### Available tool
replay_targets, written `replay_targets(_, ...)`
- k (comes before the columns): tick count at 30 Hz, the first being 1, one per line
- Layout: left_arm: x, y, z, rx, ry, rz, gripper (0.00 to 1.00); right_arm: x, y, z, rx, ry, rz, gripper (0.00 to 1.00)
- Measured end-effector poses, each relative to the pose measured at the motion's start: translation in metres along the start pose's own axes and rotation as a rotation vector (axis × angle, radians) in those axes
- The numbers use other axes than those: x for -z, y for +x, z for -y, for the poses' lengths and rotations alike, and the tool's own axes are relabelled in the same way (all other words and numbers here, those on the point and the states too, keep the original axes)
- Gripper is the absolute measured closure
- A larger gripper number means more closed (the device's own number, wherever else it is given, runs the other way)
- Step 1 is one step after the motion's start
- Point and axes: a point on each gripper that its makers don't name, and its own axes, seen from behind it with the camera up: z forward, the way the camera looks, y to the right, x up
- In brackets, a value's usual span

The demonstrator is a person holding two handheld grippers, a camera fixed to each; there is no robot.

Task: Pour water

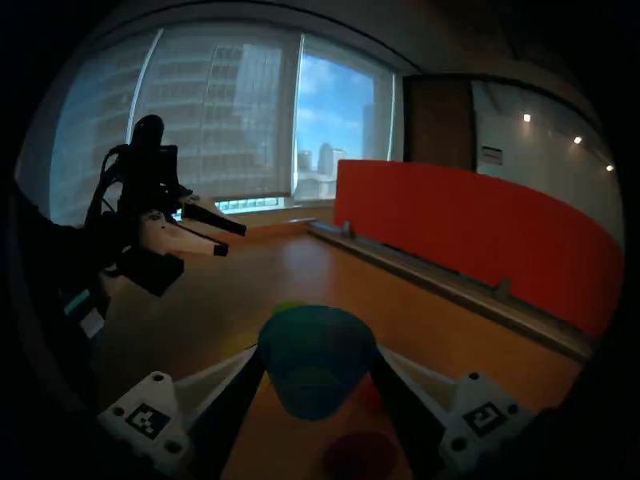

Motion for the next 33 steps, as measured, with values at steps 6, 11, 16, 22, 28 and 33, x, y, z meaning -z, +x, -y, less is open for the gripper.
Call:
replay_targets(6,-0.003,-0.002,-0.002,0.002,-0.006,0.002,0.14,0.010,0.021,-0.006,0.000,-0.014,-0.057,0.09)
replay_targets(11,-0.005,-0.002,-0.004,0.002,-0.016,0.001,0.14,0.019,0.036,-0.011,0.001,-0.030,-0.105,0.09)
replay_targets(16,-0.007,-0.004,-0.004,-0.002,-0.020,0.005,0.14,0.027,0.048,-0.015,0.000,-0.038,-0.142,0.09)
replay_targets(22,-0.011,-0.007,-0.003,0.001,-0.023,0.009,0.14,0.032,0.059,-0.018,0.019,-0.051,-0.163,0.08)
replay_targets(28,-0.017,-0.011,-0.002,0.006,-0.027,0.020,0.14,0.035,0.065,-0.020,0.022,-0.052,-0.175,0.08)
replay_targets(33,-0.021,-0.016,-0.001,0.000,-0.033,0.037,0.14,0.036,0.068,-0.022,0.026,-0.056,-0.182,0.08)
